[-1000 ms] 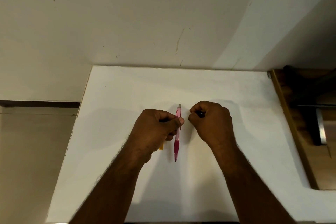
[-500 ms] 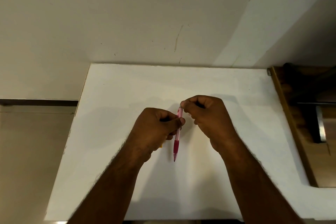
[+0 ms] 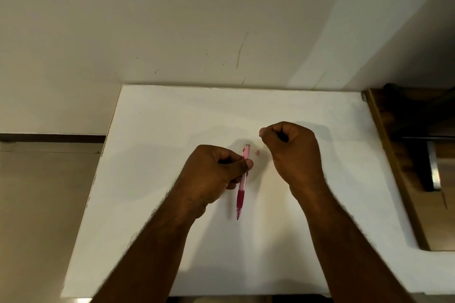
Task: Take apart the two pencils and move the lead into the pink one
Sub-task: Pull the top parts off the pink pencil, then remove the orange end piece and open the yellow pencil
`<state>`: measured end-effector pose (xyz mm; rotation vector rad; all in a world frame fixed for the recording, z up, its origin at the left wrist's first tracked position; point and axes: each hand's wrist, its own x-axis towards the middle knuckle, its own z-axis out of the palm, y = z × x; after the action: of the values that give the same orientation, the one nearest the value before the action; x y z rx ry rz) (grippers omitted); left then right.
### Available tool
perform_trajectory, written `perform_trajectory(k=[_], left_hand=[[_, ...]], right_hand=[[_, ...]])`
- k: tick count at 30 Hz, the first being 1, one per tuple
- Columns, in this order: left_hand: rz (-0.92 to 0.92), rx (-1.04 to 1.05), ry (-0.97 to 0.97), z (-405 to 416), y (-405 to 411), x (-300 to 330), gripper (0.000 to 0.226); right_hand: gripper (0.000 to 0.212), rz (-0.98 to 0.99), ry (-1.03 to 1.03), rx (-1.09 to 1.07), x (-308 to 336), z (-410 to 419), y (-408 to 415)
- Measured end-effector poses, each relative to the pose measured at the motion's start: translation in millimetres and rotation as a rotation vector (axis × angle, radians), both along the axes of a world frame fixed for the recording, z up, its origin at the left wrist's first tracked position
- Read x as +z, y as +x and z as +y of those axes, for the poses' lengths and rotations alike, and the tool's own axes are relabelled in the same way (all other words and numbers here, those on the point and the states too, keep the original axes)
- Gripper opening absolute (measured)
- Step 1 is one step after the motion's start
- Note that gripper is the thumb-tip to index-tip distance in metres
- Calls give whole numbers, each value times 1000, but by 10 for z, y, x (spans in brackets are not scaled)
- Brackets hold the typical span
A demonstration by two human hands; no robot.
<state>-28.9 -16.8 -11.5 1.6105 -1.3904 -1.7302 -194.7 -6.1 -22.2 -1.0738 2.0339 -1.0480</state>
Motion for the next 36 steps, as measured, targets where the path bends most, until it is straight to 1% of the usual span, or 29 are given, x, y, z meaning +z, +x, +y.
perform_trajectory(k=[4,6,9,12,14,15,16,17,19,20,22,24,26,32,36], left_hand=[[-3,11,0,-12,19,-26,18],[0,15,-9,-9,14,-34,18],[-7,20,-15,-14,17,-49,20],[-24,15,-24,-18,33,-55,21],[-21,17,-22,-22,42,-56,21],[-25,18,-21,-24,47,-58,21],[-30,18,-22,-27,49,-61,22],[-34,20,-24,-30,50,-65,22],[-35,33,-35,-30,45,-72,22],[-34,42,-44,-27,39,-73,22],[-44,49,-62,-19,37,-78,20],[-52,49,-63,-19,43,-91,19],[-52,55,-55,-22,47,-101,18],[-70,69,-53,-22,27,-103,17],[-118,62,-86,-24,1,-96,15]], right_hand=[[20,376,143,42,-61,59,-79],[22,508,231,73,-86,75,-64],[25,616,322,96,-111,80,-7],[26,643,341,110,-85,74,-4],[24,598,294,88,-22,72,-68],[23,539,251,60,23,75,-108],[21,433,204,34,71,80,-145],[18,273,168,30,123,89,-168],[9,-98,183,123,227,121,-152],[7,-222,233,205,263,144,-123],[13,-349,331,347,301,185,-47],[18,-368,374,403,311,209,28],[16,-351,368,398,302,214,74],[11,-193,379,389,242,186,111],[14,-129,396,371,204,168,100]])
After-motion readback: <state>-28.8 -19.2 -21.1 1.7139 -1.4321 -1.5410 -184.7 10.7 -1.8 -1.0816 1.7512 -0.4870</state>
